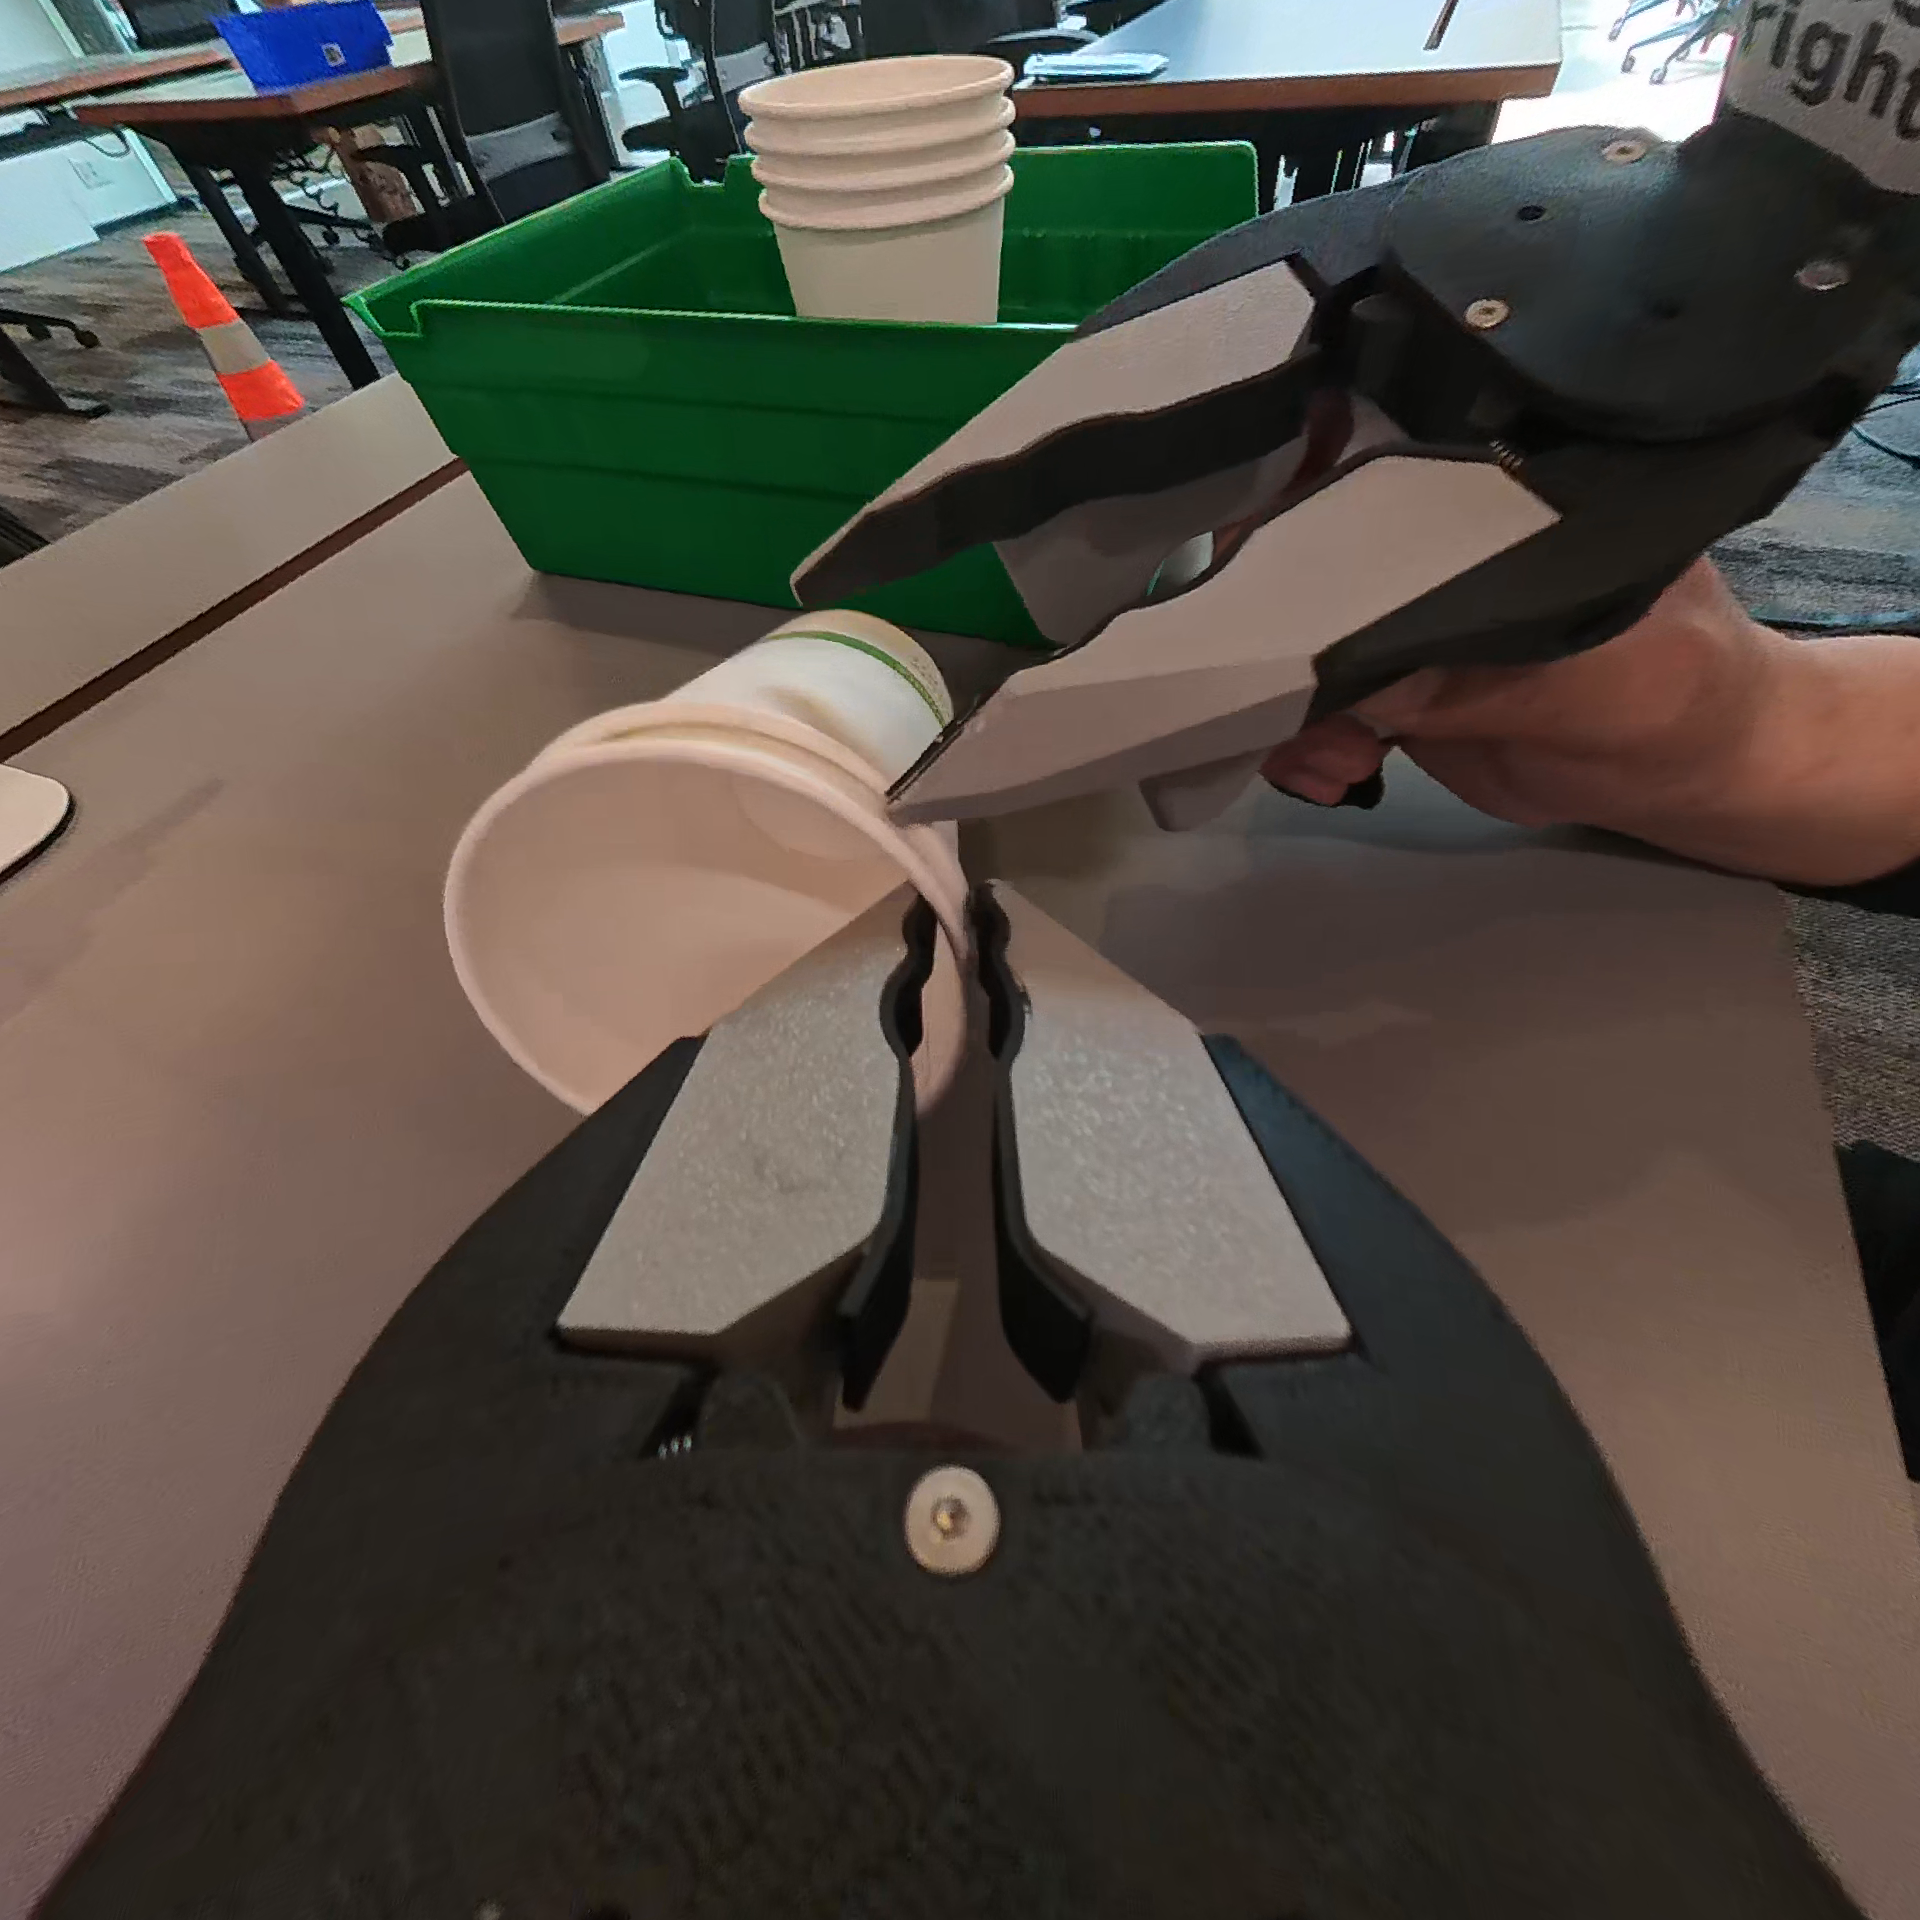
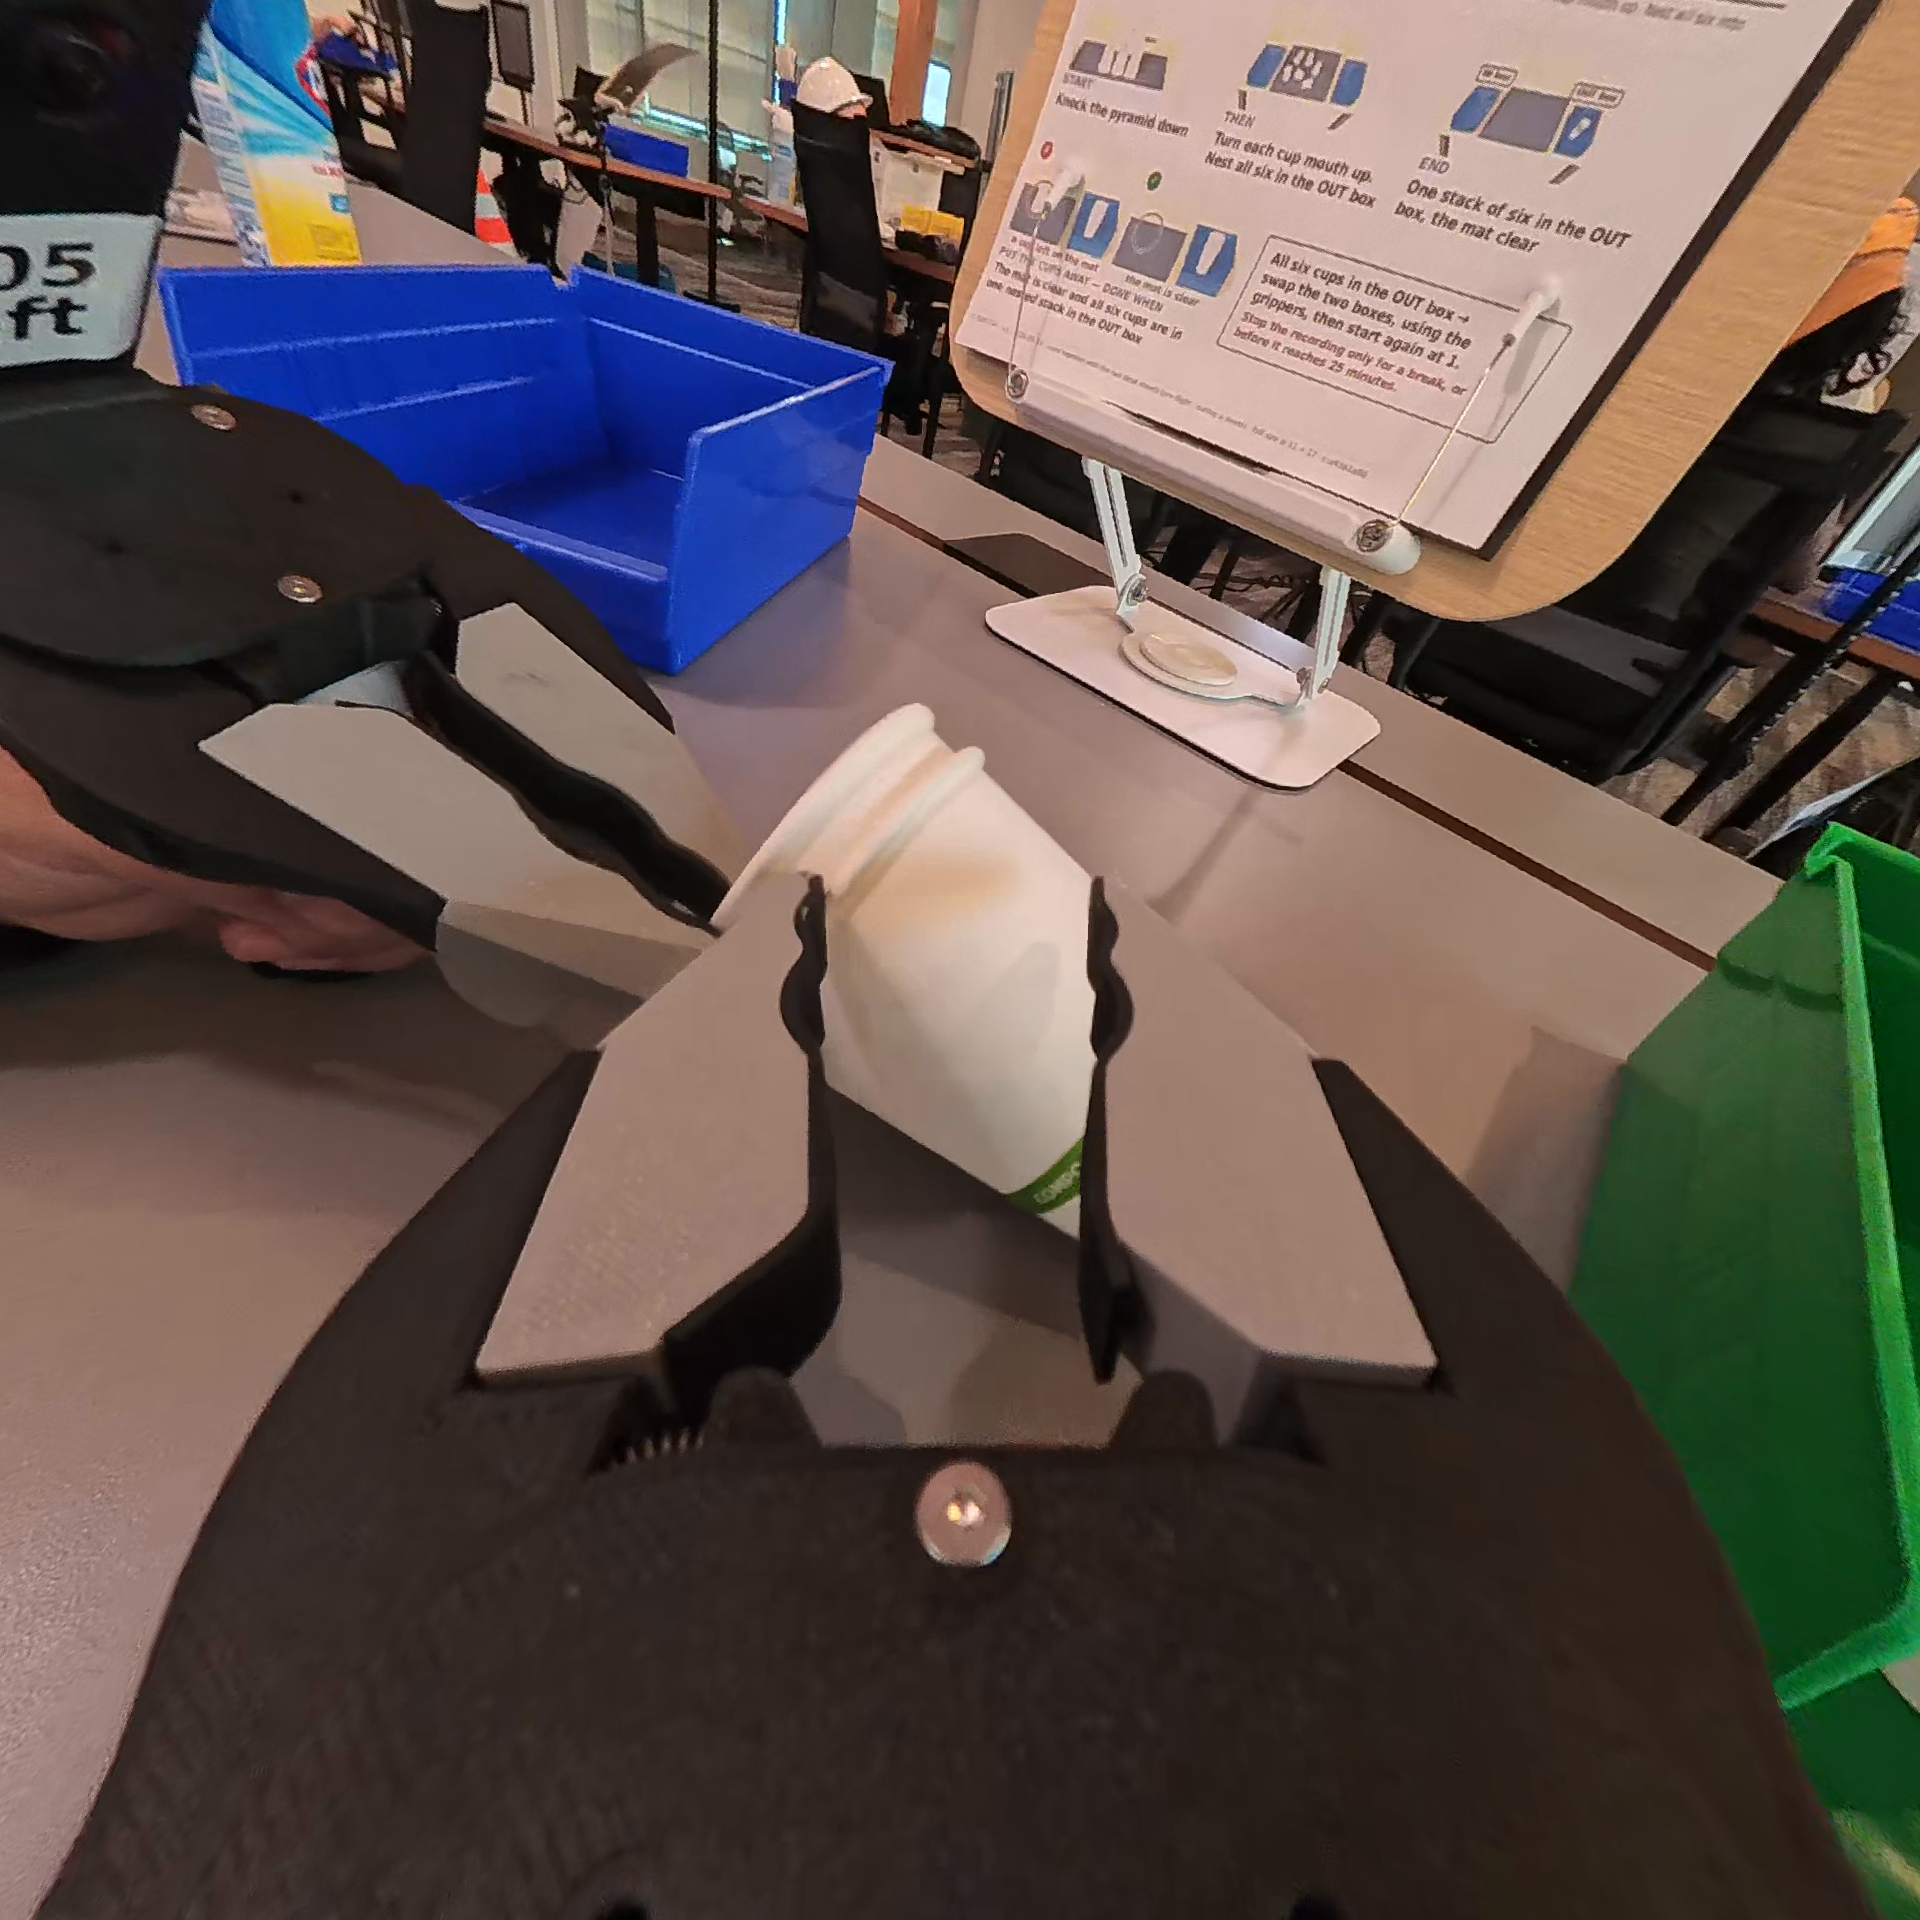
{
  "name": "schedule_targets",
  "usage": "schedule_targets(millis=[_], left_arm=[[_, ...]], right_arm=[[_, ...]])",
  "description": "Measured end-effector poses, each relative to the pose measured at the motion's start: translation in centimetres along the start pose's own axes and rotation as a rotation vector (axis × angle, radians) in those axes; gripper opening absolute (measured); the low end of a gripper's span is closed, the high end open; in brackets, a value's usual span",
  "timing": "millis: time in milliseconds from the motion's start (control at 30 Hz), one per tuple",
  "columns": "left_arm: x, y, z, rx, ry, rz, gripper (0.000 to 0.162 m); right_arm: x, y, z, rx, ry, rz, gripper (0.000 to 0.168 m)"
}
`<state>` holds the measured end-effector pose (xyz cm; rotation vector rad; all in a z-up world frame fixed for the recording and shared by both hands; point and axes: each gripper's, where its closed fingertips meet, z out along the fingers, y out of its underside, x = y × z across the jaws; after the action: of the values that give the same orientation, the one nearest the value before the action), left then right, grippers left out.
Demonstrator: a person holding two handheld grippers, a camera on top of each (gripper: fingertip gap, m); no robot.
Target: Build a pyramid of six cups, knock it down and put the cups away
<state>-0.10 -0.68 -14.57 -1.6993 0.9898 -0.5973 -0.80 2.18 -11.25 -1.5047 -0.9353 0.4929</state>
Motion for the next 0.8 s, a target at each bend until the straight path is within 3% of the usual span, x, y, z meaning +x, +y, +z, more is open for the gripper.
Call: schedule_targets(millis=[167, 333, 567, 800], left_arm=[[-0.3, -0.3, -0.2, 0.023, -0.007, -0.013, 0.003], [-0.6, -1.0, -0.7, 0.06, -0.028, 0.006, 0.003], [-2.4, -4.6, -4.2, 0.289, -0.078, -0.06, 0.0], [-1.8, -7.7, -7.6, 0.538, 0.088, -0.191, 0.0]], right_arm=[[1.8, 1.5, -0.2, -0.09, 0.1, -0.008, 0.024], [2.8, 2.1, -0.3, -0.116, 0.135, 0.048, 0.027], [3.5, 2.8, -0.3, -0.145, 0.162, 0.084, 0.028], [3.5, 2.3, -0.4, -0.121, 0.174, 0.062, 0.03]])
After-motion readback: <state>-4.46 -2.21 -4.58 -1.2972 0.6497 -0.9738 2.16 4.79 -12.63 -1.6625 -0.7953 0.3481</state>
